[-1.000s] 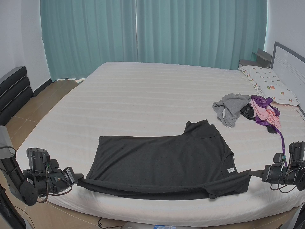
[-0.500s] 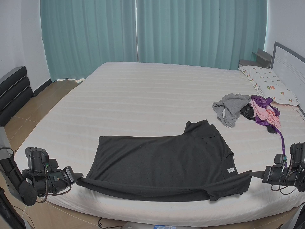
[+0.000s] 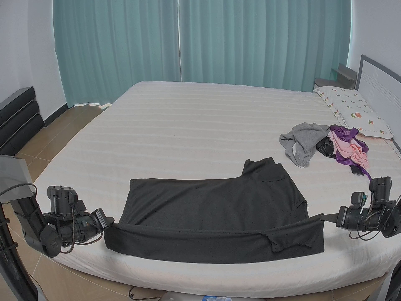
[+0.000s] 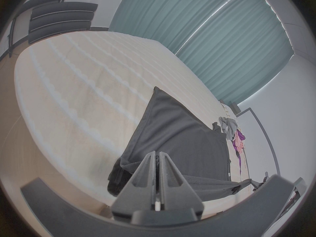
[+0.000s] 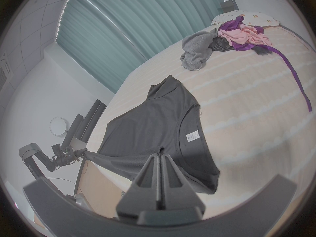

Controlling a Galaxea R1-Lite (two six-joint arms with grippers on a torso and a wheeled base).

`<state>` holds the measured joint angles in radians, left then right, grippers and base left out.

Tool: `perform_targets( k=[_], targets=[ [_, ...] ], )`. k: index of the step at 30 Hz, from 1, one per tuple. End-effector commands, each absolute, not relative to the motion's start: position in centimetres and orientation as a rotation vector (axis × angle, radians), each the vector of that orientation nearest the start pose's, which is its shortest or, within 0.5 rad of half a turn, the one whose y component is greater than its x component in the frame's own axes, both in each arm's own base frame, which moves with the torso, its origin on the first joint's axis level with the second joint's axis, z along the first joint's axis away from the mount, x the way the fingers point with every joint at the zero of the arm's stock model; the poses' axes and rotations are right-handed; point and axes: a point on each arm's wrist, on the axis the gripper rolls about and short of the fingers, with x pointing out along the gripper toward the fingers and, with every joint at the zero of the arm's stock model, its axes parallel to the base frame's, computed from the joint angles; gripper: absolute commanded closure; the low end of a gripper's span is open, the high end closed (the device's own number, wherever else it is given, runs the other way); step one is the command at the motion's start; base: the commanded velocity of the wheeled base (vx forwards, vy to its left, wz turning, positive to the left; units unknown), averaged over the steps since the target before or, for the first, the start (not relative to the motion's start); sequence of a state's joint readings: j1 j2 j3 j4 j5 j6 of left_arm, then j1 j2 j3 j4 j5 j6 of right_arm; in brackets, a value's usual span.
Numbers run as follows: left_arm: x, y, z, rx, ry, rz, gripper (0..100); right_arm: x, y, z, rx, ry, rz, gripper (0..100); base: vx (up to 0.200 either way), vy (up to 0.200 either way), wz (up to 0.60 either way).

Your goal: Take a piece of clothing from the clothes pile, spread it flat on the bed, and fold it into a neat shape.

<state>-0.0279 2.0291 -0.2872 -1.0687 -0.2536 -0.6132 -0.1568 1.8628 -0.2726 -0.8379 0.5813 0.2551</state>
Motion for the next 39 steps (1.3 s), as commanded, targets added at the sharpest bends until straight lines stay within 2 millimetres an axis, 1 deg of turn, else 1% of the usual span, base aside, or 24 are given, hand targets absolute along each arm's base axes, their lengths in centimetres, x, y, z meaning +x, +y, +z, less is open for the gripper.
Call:
perform_targets(
  k=[1, 6, 11, 15, 22, 26, 30, 36, 37, 38, 39],
  targets=[
    [27.4, -1.4, 0.8, -0.662, 0.749, -0.052, 100, 24.9, -2.4, 2.9, 0.516, 0.792, 0.306, 100, 0.0, 0.0, 0.0],
    [28.7, -1.7, -0.1, -0.659, 0.752, -0.059, 100, 26.4, -2.5, 2.2, 0.508, 0.796, 0.295, 100, 0.0, 0.0, 0.0],
    [30.2, -2.2, -1.3, -0.63, 0.744, -0.01, 100, 27.7, -2.3, 1.3, 0.5, 0.81, 0.281, 100, 0.0, 0.0, 0.0],
    [30.8, -2.5, -1.9, -0.623, 0.747, -0.011, 100, 28.4, -2.3, 0.5, 0.501, 0.825, 0.28, 100, 0.0, 0.0, 0.0],
    [31.6, -2.9, -3.0, -0.618, 0.759, -0.015, 100, 29.7, -2.2, -0.4, 0.496, 0.829, 0.277, 100, 0.0, 0.0, 0.0],
    [31.7, -3.0, -3.2, -0.617, 0.762, -0.015, 100, 29.9, -2.0, -0.4, 0.494, 0.828, 0.284, 100, 0.0, 0.0, 0.0],
    [31.7, -3.0, -3.3, -0.618, 0.765, -0.013, 100, 29.9, -1.8, -1.2, 0.498, 0.851, 0.284, 100, 0.0, 0.0, 0.0],
    [31.7, -3.0, -3.5, -0.622, 0.77, -0.011, 100, 30.5, -1.9, -1.6, 0.502, 0.85, 0.283, 100, 0.0, 0.0, 0.0],
    [31.7, -3.0, -3.5, -0.622, 0.77, -0.011, 0, 30.5, -1.9, -1.6, 0.502, 0.85, 0.283, 100, 0.0, 0.0, 0.0],
    [31.7, -3.0, -3.5, -0.624, 0.768, -0.01, 0, 30.5, -1.9, -1.7, 0.505, 0.851, 0.281, 100, 0.0, 0.0, 0.0],
    [31.8, -3.0, -3.4, -0.624, 0.767, -0.011, 0, 30.5, -1.9, -1.7, 0.506, 0.852, 0.28, 0, 0.0, 0.0, 0.0]
  ],
)
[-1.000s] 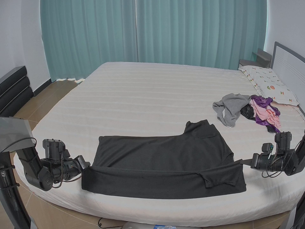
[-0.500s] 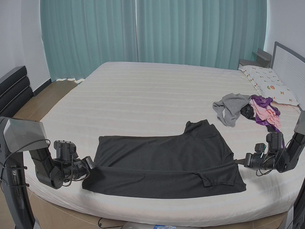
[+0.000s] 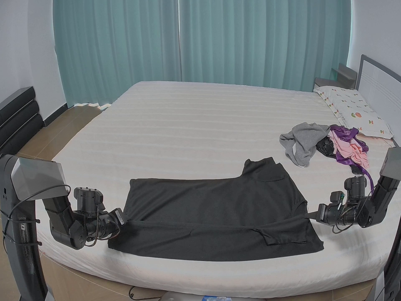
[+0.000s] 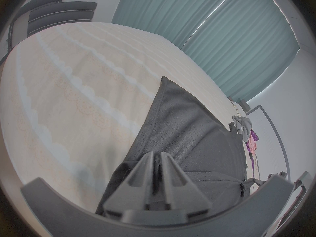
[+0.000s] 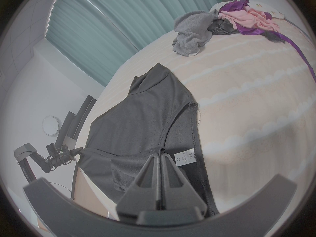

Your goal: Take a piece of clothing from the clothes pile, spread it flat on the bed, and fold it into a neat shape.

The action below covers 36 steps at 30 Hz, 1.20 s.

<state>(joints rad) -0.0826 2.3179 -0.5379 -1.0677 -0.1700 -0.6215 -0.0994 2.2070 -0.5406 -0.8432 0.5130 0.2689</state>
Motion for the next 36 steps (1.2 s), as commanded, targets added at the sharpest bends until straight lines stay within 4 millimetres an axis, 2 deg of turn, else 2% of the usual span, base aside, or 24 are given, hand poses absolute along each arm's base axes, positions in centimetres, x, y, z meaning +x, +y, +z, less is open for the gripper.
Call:
perform_targets(
  k=[1, 8, 17, 21, 24, 27, 36],
  targets=[
    [31.8, -3.0, -3.4, -0.626, 0.766, -0.012, 0, 30.5, -1.9, -1.7, 0.505, 0.851, 0.282, 0, 0.0, 0.0, 0.0],
    [31.8, -2.7, -3.3, -0.658, 0.759, 0.006, 0, 30.4, -1.9, -1.2, 0.505, 0.837, 0.285, 0, 0.0, 0.0, 0.0],
    [31.2, -0.8, -0.3, -0.727, 0.672, 0.047, 0, 30.0, -1.9, 0.5, 0.582, 0.808, 0.256, 0, 0.0, 0.0, 0.0],
    [31.5, -0.6, -0.2, -0.791, 0.661, 0.073, 0, 29.9, -2.0, 0.4, 0.584, 0.811, 0.252, 0, 0.0, 0.0, 0.0],
    [31.3, -0.5, -0.3, -0.797, 0.666, 0.071, 0, 29.9, -2.0, 0.4, 0.584, 0.811, 0.252, 0, 0.0, 0.0, 0.0],
    [31.3, -0.5, -0.4, -0.798, 0.668, 0.074, 0, 29.9, -2.0, 0.4, 0.583, 0.811, 0.253, 0, 0.2, 0.0, 0.0],
    [31.3, -0.7, -0.3, -0.796, 0.67, 0.068, 0, 29.9, -1.9, 0.5, 0.581, 0.81, 0.253, 0, 0.0, 0.0, 0.0]
  ],
)
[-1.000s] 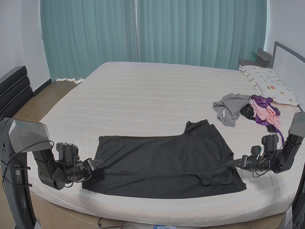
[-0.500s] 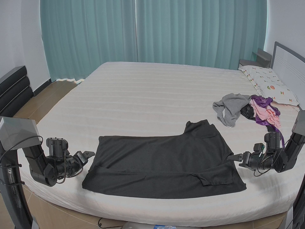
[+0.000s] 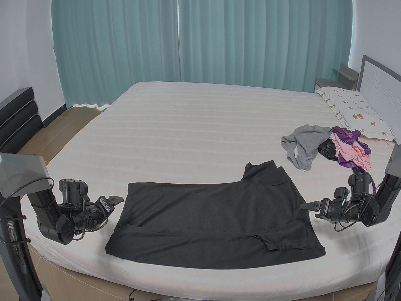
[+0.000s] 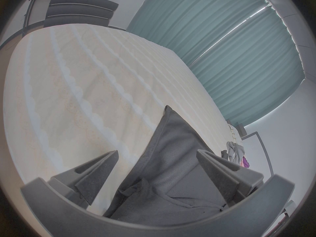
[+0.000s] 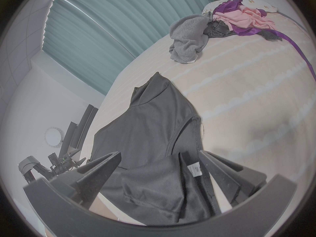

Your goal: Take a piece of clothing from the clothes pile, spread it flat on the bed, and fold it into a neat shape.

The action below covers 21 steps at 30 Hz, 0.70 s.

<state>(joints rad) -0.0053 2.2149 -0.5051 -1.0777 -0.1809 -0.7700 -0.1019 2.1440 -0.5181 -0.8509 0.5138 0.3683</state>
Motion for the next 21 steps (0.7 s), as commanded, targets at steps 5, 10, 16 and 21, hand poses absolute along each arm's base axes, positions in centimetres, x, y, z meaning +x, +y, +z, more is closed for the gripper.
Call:
perform_targets(
  k=[5, 10, 16, 21],
  targets=[
    [31.7, -0.7, -0.1, -0.797, 0.656, 0.061, 0, 29.9, -1.9, 0.5, 0.581, 0.81, 0.253, 0, 0.0, 0.0, 0.0],
    [32.9, -0.9, 0.4, -0.791, 0.623, 0.041, 0, 29.9, -1.9, 0.5, 0.582, 0.811, 0.254, 0, 0.0, 0.0, 0.0],
    [36.6, -1.0, 1.2, -0.782, 0.576, 0.007, 0, 29.9, -1.9, 0.4, 0.583, 0.812, 0.252, 0, 0.0, 0.0, 0.0],
    [39.7, -1.4, 1.2, -0.771, 0.618, -0.024, 0, 29.9, -2.0, 0.4, 0.584, 0.813, 0.25, 0, 0.0, 0.0, 0.0]
  ],
)
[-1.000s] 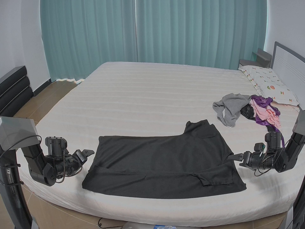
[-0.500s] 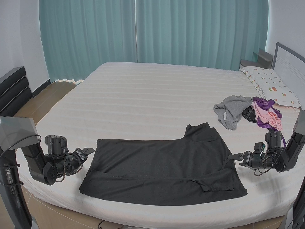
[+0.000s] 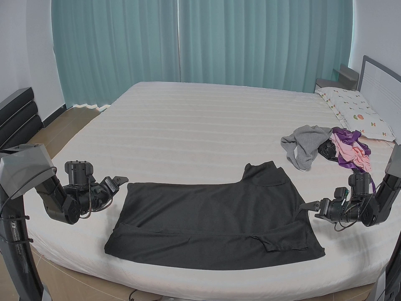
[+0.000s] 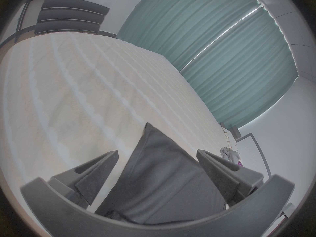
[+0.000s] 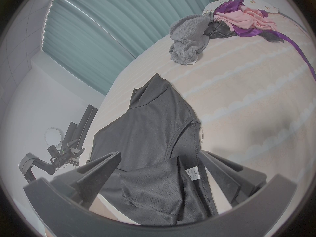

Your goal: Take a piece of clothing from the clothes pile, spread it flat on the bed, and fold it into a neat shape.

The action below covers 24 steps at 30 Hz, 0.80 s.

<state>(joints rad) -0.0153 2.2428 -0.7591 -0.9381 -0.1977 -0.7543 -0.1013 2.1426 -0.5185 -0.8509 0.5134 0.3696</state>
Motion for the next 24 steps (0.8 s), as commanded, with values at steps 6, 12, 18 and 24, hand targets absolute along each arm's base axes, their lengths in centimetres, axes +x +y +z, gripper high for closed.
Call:
perform_targets(
  k=[6, 12, 18, 24],
  targets=[
    [43.2, -2.3, 0.1, -0.687, 0.627, -0.061, 0, 29.9, -2.0, 0.1, 0.584, 0.821, 0.247, 0, 0.0, 0.0, 0.0],
    [45.4, -2.6, -1.7, -0.686, 0.616, -0.066, 0, 29.9, -2.0, 0.1, 0.584, 0.821, 0.247, 0, 0.0, 0.0, 0.0],
    [45.6, -2.4, -2.0, -0.687, 0.615, -0.064, 0, 30.1, -2.1, 0.1, 0.583, 0.815, 0.243, 0, 0.0, 0.0, 0.0],
    [45.9, -2.4, -2.9, -0.687, 0.61, -0.062, 0, 30.2, -2.2, -0.1, 0.583, 0.817, 0.237, 0, 0.0, 0.0, 0.0]
  ],
)
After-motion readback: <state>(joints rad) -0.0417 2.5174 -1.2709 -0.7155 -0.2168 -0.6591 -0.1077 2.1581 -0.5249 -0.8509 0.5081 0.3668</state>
